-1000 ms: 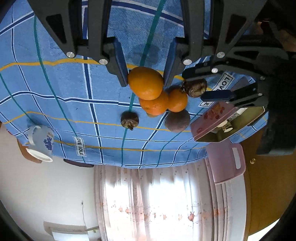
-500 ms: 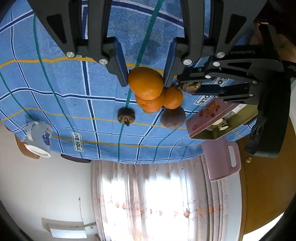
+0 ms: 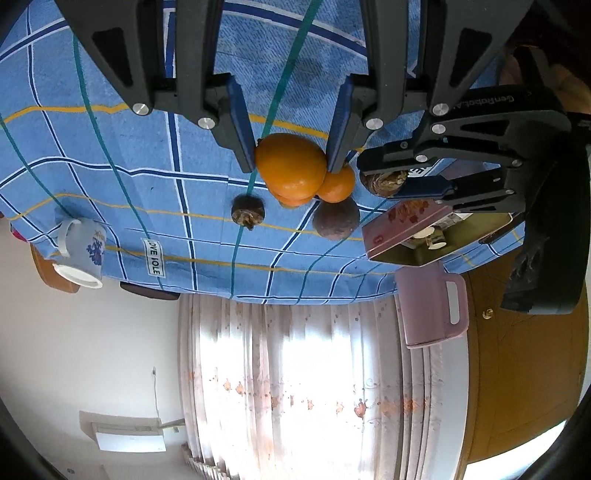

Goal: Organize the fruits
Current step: 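Grasp an orange with the right tool while the left tool grasps a brown round fruit, then carry the orange and brown fruit over the metal tin box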

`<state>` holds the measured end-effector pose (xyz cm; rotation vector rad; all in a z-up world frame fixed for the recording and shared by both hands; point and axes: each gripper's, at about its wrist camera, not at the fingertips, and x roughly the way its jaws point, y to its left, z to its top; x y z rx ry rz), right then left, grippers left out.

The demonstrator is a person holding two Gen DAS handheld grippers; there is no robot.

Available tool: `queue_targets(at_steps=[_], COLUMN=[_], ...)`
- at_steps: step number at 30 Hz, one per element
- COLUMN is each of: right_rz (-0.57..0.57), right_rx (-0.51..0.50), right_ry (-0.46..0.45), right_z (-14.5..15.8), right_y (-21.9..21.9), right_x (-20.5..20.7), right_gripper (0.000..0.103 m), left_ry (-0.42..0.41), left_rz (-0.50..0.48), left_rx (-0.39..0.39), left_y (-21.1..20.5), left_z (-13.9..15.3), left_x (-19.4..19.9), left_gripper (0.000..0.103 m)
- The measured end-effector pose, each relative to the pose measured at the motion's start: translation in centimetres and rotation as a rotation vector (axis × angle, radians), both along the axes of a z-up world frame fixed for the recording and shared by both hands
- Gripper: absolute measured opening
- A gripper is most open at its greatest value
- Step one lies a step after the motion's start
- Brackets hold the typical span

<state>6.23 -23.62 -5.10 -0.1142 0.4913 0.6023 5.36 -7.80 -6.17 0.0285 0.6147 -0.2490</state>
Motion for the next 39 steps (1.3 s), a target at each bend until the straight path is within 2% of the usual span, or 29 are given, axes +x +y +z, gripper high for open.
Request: queue_targets(at_steps=[27,39], right_rz=[0.006,-0.002], right_rx=[0.037,0.054], right_ry=[-0.116,-0.169], right_z=[0.4,0.6], right_y=[-0.6,-0.7], right_x=[-1.6,-2.4], right_gripper=[0.041,0.041], left_ry=[-0.149,-0.223], left_rz=[0.03,0.054], left_rx=[-0.051,-0.017], left_y=[0.8,0.2], left_z=[1.2,1.6], left_x=[-2.1,-3.3], left_gripper=[0.041,0.041])
